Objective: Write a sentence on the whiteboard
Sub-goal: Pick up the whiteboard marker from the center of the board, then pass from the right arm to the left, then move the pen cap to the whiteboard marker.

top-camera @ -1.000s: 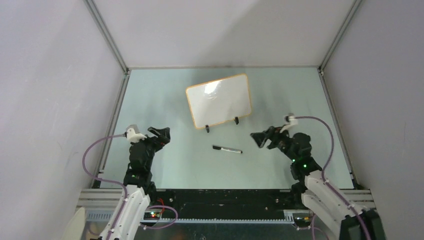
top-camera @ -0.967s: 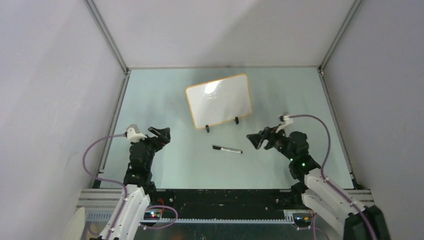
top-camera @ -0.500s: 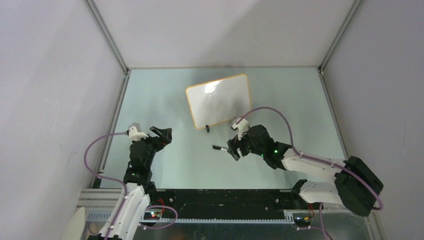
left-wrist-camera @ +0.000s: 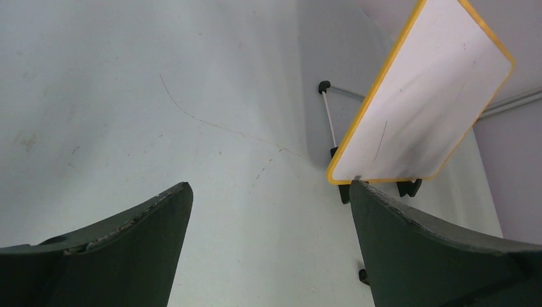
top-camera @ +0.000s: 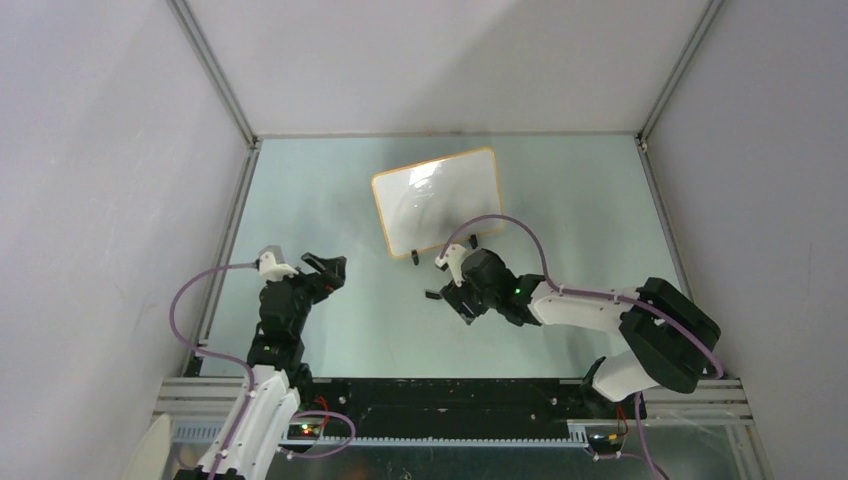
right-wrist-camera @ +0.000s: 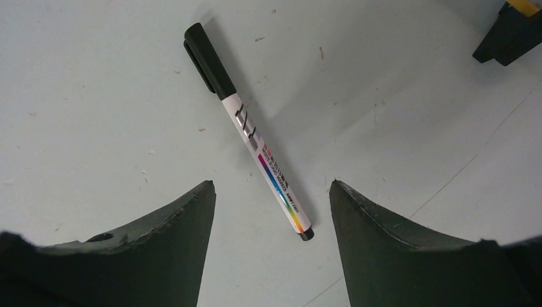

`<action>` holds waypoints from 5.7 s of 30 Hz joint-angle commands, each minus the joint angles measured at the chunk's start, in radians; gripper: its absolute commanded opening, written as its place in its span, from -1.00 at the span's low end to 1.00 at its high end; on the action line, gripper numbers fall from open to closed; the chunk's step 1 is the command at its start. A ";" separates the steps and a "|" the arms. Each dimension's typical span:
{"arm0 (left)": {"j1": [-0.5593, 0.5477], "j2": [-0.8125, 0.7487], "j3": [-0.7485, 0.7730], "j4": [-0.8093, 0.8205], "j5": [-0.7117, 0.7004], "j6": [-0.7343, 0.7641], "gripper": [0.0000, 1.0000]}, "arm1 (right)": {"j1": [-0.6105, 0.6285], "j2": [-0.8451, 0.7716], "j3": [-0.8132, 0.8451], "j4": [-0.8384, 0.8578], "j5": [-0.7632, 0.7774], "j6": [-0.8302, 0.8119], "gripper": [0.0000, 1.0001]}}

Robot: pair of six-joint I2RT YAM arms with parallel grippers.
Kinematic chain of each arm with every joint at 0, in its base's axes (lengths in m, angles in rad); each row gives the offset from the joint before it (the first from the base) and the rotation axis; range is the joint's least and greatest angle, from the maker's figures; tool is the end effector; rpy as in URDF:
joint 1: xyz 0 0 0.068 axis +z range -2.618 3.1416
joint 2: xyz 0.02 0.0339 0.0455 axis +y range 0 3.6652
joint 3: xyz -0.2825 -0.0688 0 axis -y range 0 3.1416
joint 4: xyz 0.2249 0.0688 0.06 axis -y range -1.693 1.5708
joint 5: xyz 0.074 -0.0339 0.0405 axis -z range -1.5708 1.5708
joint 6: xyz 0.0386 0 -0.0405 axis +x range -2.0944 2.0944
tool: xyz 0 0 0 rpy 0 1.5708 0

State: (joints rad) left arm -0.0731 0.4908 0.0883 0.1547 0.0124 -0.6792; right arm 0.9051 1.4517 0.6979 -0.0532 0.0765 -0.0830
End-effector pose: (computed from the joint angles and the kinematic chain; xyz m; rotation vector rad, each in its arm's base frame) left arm 0.1101 -0.0085 0.1861 -0.5443 1.7707 -0.5404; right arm 0.1686 0.2100 0.2026 -1.1035 2.1265 0.3004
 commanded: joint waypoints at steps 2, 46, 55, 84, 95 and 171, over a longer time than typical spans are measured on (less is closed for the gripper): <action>-0.003 0.005 0.032 0.041 0.019 0.026 0.99 | 0.015 0.047 0.067 -0.044 0.032 -0.013 0.36; -0.558 0.587 0.234 0.665 0.145 -0.341 0.32 | -0.163 -0.351 -0.167 0.316 -0.546 0.227 -1.00; -0.618 0.696 0.240 0.793 0.164 -0.386 0.13 | -0.185 -0.343 -0.167 0.319 -0.551 0.245 -1.00; -0.678 0.715 0.276 0.720 0.124 -0.305 -0.83 | -0.215 -0.330 -0.167 0.325 -0.590 0.264 -1.00; -0.680 0.629 0.285 0.616 0.072 -0.254 -1.00 | -0.222 -0.333 -0.176 0.348 -0.614 0.284 0.36; -0.768 0.971 0.217 1.373 -0.128 -0.631 -1.00 | -0.238 -0.401 -0.556 1.258 -0.286 0.882 -0.10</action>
State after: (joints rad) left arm -0.8230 1.4448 0.2695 1.4845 -0.0952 -1.3197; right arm 0.6701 1.0565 0.1570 1.1324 -0.2432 0.7902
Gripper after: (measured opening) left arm 0.047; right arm 0.457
